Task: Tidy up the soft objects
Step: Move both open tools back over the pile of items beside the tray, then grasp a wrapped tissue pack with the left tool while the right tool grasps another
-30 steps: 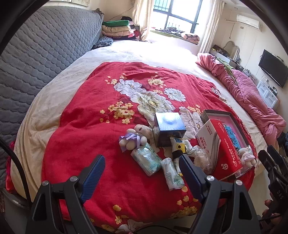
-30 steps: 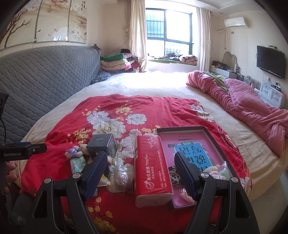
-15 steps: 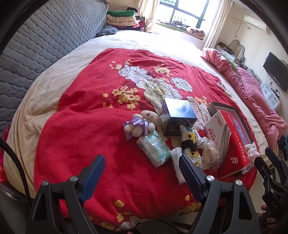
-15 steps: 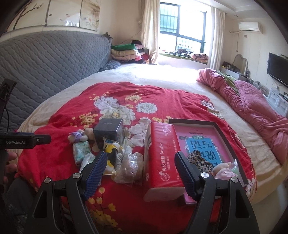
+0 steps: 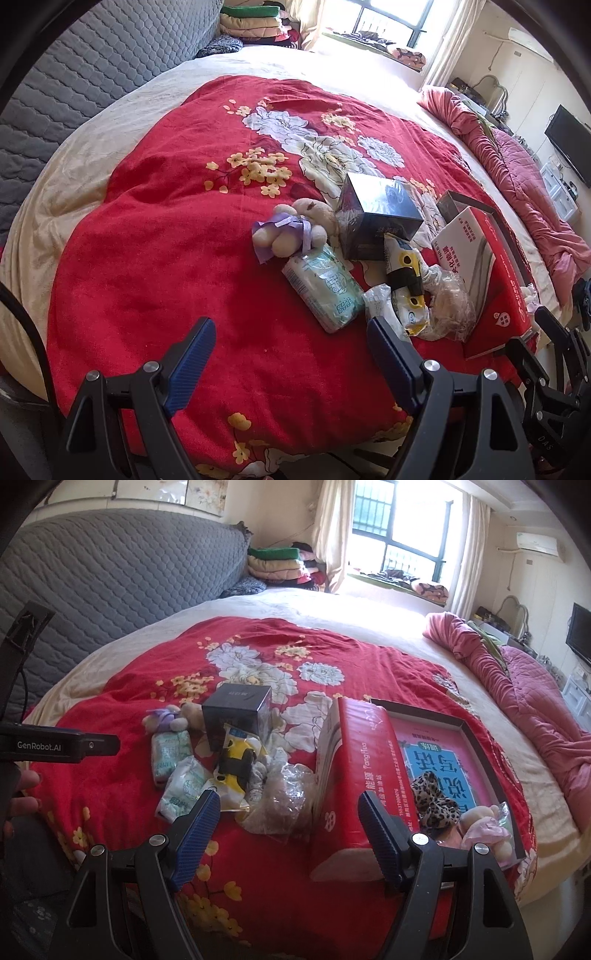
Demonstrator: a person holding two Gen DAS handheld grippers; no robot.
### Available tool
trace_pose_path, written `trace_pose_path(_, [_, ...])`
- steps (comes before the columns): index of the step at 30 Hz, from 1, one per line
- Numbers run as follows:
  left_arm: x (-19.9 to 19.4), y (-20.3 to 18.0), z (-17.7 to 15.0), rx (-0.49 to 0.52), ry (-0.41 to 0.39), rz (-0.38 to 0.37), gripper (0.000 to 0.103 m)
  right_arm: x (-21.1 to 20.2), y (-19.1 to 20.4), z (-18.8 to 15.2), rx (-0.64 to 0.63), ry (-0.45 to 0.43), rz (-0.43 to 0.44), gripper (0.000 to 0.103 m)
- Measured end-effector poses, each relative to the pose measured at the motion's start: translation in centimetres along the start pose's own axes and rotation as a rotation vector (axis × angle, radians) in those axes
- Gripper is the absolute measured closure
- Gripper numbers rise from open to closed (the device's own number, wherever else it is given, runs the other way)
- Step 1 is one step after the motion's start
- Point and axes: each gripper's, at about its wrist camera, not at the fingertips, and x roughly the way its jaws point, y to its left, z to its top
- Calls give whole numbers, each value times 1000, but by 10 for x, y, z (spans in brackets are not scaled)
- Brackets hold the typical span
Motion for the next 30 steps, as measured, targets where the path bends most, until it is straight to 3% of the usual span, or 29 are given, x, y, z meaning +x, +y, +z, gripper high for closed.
trace_pose_path(16, [27, 5, 6, -38, 29, -47, 20, 30, 81, -17, -233, 17, 120, 25])
trace_pose_path(30, [64, 10, 19, -91, 85, -98, 20, 65, 128, -37, -501, -43, 15, 25])
